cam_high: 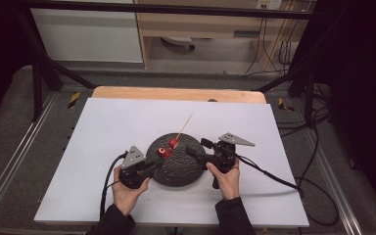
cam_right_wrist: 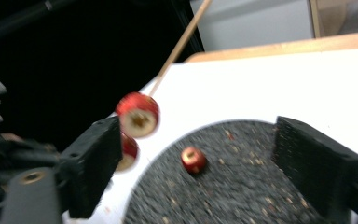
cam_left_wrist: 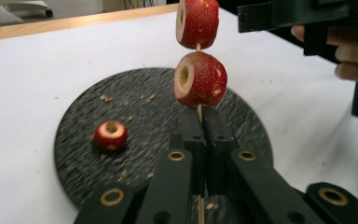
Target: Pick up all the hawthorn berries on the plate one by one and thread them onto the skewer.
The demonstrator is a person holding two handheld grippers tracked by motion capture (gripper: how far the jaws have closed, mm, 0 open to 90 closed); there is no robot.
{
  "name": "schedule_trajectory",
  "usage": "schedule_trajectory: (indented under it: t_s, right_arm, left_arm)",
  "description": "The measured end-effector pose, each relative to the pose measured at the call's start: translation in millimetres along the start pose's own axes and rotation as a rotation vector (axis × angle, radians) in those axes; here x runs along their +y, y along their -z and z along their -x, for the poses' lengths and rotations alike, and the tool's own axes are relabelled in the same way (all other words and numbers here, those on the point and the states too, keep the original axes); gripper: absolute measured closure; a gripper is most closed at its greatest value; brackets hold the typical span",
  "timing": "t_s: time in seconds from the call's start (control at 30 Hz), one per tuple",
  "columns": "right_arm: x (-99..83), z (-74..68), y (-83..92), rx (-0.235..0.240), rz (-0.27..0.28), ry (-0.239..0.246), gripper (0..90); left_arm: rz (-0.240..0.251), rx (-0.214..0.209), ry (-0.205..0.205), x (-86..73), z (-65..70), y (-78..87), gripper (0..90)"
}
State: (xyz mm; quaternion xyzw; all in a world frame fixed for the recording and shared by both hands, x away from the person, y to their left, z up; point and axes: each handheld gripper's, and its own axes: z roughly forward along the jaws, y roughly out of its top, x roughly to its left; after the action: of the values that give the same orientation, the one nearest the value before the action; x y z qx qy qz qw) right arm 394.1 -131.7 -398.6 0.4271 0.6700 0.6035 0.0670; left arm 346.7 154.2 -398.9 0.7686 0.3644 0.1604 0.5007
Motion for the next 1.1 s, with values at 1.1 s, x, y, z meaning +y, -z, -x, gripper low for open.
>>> schedule_trajectory:
  t_s: [1.1]
  right_arm:
    - [-5.7, 3.3, -17.5, -0.122, -0.427, 0.206, 1.9]
  left_arm:
    - [-0.102, 0.061, 0.031, -65.0, -60.1, 62.4, 88.2]
